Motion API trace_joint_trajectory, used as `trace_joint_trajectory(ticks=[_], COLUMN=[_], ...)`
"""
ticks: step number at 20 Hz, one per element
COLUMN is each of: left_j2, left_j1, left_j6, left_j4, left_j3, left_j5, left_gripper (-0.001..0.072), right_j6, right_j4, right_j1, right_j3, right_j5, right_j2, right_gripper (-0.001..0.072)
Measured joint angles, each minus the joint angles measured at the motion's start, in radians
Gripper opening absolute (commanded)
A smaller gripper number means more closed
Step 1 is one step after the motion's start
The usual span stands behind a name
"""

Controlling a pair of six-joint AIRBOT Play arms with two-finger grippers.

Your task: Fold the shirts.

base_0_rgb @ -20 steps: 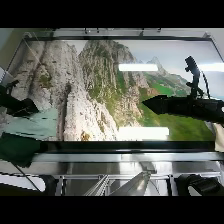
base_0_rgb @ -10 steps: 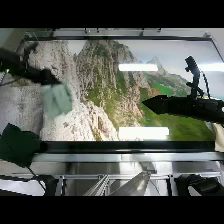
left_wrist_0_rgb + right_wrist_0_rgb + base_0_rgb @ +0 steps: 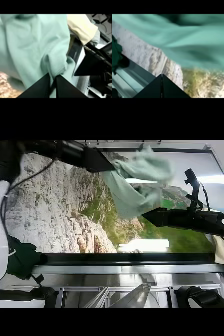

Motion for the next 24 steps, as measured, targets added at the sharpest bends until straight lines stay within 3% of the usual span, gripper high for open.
trace_joint_trajectory(ticks=[2,3,4,5,9,10,11,13,14,16,19,24], left_j2=[-0.036,-0.06,-0.087,-0.112,-0.177,-0.181,-0.18,-0.166,-0.148,-0.113,-0.089,-0.179], left_j1=[-0.04,-0.058,-0.072,-0.082,-0.069,-0.053,-0.033,0.013,0.039,0.084,0.142,0.177], left_j6=[0.0,0.0,0.0,0.0,-0.008,-0.016,-0.022,-0.043,-0.052,-0.061,-0.068,-0.042], left_j4=[0.02,0.023,0.023,0.024,0.006,-0.001,-0.007,-0.006,0.008,0.066,0.122,0.075], left_j3=[-0.084,-0.126,-0.164,-0.194,-0.229,-0.217,-0.205,-0.201,-0.221,-0.298,-0.441,-0.524], left_j5=[-0.032,-0.042,-0.048,-0.044,0.045,0.081,0.116,0.19,0.217,0.225,0.166,0.088], left_gripper=[0.0045,0.032,0.0651,0.0711,0.0712,0.0711,0.0711,0.0711,0.0711,0.0711,0.071,0.071], right_j6=[0.007,0.011,0.014,0.015,0.04,0.042,0.045,0.063,0.091,0.165,0.251,0.23], right_j4=[0.0,0.0,0.0,0.0,-0.002,-0.002,-0.003,-0.04,-0.085,-0.206,-0.326,-0.262], right_j1=[0.0,0.0,0.0,0.0,-0.001,-0.001,-0.001,-0.001,-0.001,-0.001,-0.001,0.0], right_j3=[0.0,0.0,0.0,0.0,0.0,0.0,0.0,0.0,-0.005,-0.032,-0.13,-0.288], right_j5=[0.008,0.014,0.023,0.028,0.048,0.053,0.061,0.097,0.119,0.159,0.182,0.121], right_j2=[0.0,0.0,0.0,0.0,0.0,0.0,0.0,0.0,-0.001,-0.001,-0.002,-0.082], right_gripper=[0.0027,0.0027,0.0028,0.0027,0.0037,0.0223,0.0503,0.037,0.0376,0.0542,0.0542,0.0541])
